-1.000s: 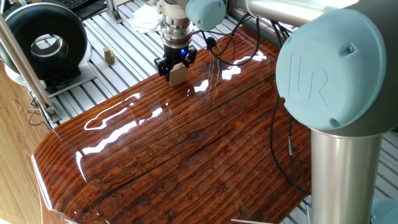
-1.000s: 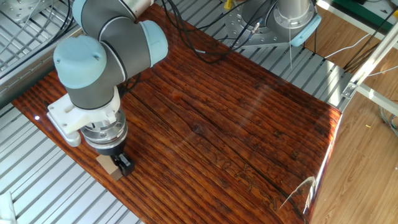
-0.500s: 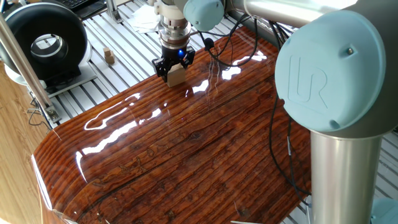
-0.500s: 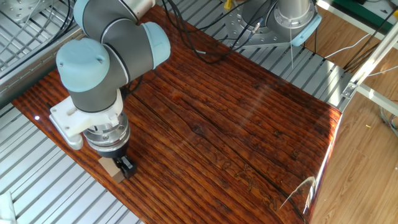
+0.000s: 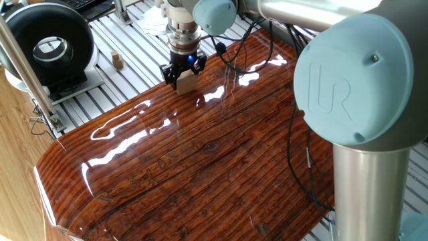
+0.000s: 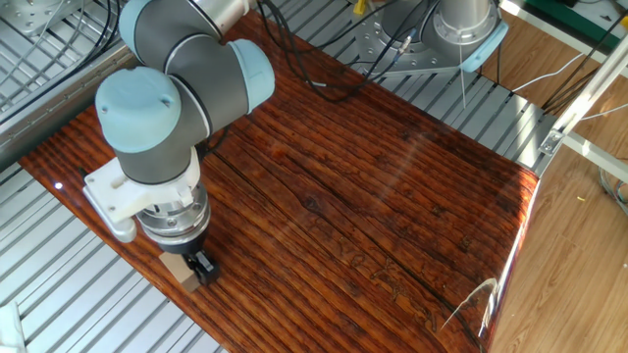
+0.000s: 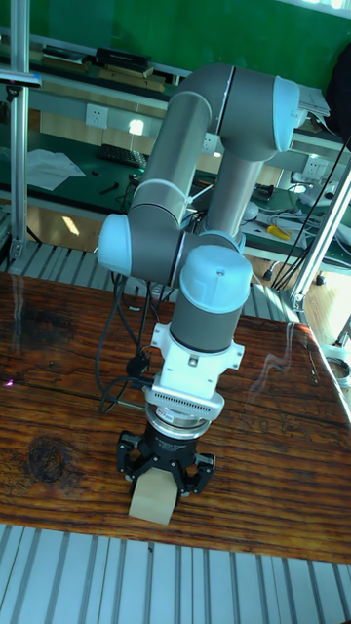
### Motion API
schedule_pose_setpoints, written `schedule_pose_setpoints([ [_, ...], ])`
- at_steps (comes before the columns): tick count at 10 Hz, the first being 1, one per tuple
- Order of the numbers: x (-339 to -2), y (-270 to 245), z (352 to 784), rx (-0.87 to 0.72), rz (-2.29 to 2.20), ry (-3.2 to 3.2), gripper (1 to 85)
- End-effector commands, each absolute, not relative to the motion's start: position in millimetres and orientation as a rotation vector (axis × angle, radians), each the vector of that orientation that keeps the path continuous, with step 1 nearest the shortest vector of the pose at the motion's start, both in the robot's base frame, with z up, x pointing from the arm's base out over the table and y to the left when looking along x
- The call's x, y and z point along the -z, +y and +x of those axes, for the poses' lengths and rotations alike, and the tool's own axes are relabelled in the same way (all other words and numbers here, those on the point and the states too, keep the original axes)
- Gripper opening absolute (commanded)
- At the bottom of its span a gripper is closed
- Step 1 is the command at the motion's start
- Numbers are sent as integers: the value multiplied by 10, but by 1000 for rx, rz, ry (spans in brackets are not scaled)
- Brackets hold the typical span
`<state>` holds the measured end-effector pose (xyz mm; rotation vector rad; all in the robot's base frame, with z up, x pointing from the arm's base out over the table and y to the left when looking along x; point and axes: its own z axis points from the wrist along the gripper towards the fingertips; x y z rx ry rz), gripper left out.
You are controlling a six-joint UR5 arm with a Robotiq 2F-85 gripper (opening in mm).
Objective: Hold a small block with the gripper and sweep it from left to right on the table
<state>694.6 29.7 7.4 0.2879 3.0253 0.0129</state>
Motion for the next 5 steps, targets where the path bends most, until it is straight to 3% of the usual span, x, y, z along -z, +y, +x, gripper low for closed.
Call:
schedule_pose_setpoints([
  [1,-77,364,6961,-29,310,3023,10],
  [5,-78,417,6970,-30,319,3022,10],
])
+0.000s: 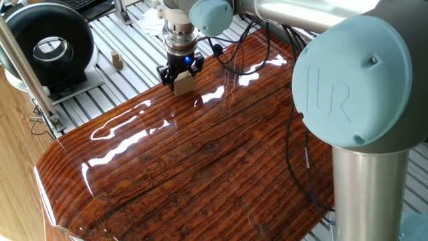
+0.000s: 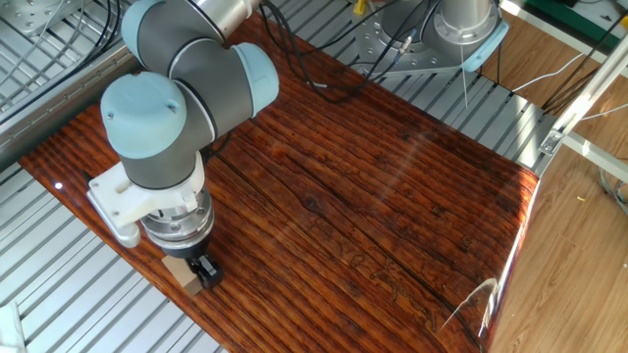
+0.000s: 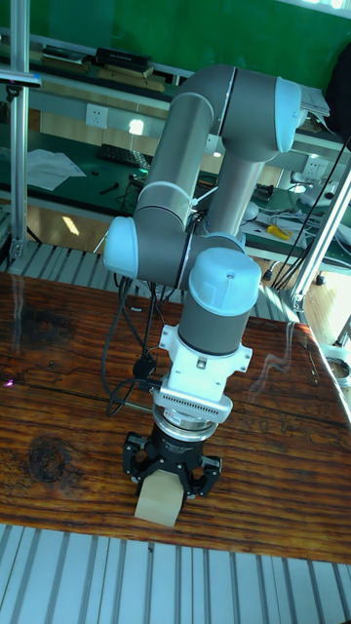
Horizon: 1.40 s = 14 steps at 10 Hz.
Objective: Hold a small block with the gripper and sweep it from left to right on the table
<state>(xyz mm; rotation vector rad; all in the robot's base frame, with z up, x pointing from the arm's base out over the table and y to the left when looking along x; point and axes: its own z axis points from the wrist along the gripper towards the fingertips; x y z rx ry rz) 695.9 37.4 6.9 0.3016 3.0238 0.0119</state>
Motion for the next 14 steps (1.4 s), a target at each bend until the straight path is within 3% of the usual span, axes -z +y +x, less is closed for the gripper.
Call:
schedule_pose_setpoints([
  [1,-78,422,6970,-32,319,3022,10],
  [14,-96,644,6991,-69,358,3015,10],
])
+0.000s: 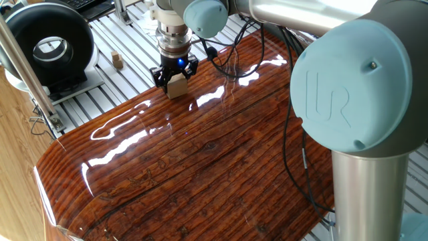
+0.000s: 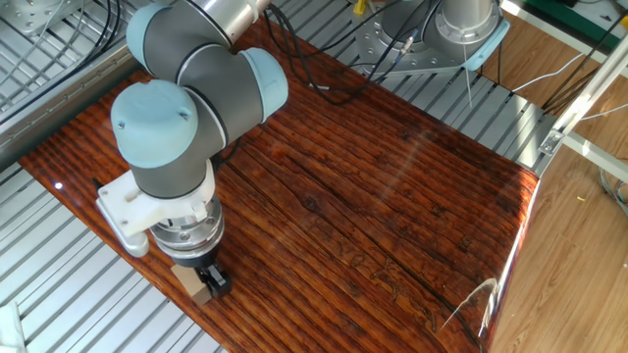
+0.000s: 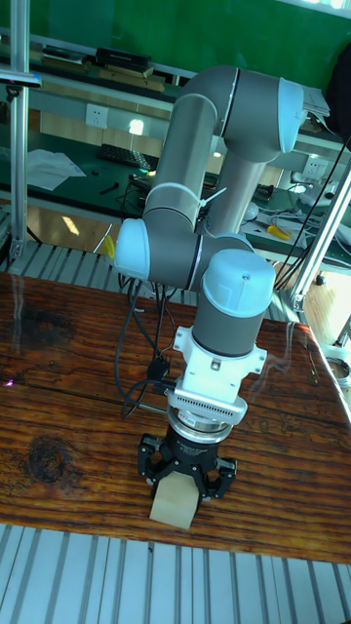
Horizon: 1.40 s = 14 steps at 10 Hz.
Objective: Hold a small block with the gripper and sweep it from left to right on the table
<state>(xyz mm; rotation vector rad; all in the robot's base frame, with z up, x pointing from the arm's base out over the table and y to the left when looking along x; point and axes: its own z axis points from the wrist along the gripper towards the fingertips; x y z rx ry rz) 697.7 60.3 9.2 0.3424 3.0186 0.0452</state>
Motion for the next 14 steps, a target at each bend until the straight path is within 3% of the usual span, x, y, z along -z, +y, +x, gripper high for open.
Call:
schedule_pose_setpoints([
  [1,-91,643,6993,-69,360,3015,10],
  [14,-93,689,6980,-91,305,3031,10],
])
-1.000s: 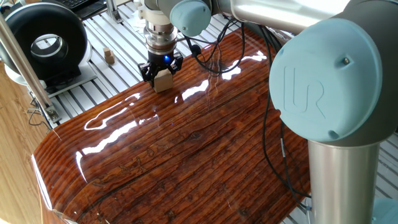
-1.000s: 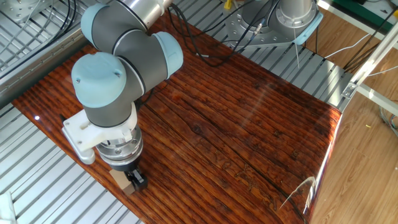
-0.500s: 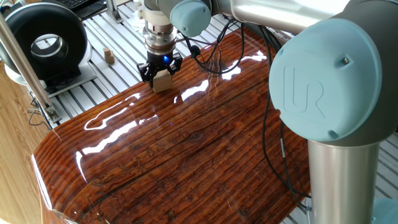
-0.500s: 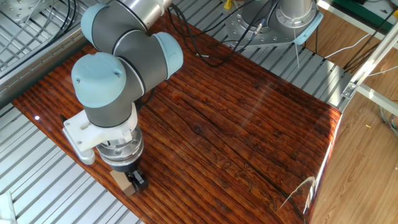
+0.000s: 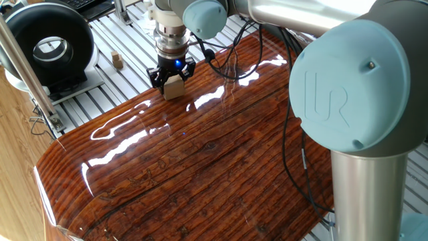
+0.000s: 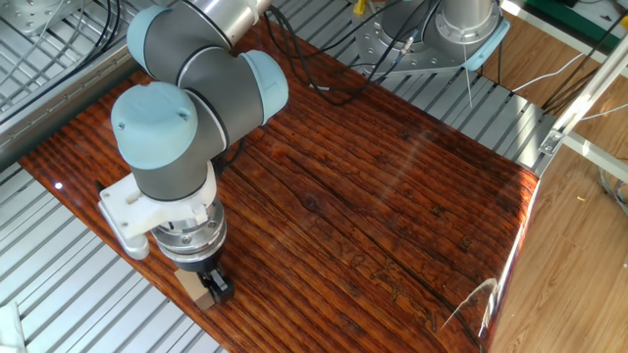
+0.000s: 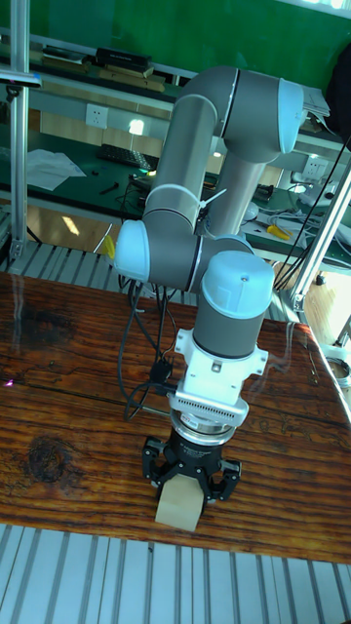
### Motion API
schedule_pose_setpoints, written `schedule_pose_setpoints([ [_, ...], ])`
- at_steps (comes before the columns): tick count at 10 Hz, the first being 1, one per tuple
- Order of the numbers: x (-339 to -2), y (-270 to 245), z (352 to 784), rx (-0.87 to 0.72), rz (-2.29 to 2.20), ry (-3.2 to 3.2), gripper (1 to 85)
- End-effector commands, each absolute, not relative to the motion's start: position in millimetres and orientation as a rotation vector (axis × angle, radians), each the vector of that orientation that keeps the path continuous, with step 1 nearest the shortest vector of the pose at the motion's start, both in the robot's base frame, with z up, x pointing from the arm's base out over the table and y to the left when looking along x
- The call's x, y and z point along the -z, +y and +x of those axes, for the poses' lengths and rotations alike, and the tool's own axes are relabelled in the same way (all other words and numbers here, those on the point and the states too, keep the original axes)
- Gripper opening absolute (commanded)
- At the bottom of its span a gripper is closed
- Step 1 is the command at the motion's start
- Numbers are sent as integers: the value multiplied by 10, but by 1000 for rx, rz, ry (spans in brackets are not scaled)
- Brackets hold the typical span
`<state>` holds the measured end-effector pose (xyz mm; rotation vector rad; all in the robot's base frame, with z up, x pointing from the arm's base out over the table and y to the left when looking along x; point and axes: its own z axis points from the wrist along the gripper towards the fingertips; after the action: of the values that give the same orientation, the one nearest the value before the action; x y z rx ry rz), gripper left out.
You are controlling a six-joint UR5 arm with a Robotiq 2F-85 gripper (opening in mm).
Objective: Hold a small block with the gripper and sweep it from left to right on the table
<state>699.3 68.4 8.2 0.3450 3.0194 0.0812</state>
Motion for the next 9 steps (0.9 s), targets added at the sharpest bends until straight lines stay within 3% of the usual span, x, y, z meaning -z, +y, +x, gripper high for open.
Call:
schedule_pose_setpoints([
  [1,-91,677,6963,-81,256,3041,10],
  [4,-106,803,7015,-144,24,3025,10],
  [9,-98,479,7035,47,-3,3020,10],
])
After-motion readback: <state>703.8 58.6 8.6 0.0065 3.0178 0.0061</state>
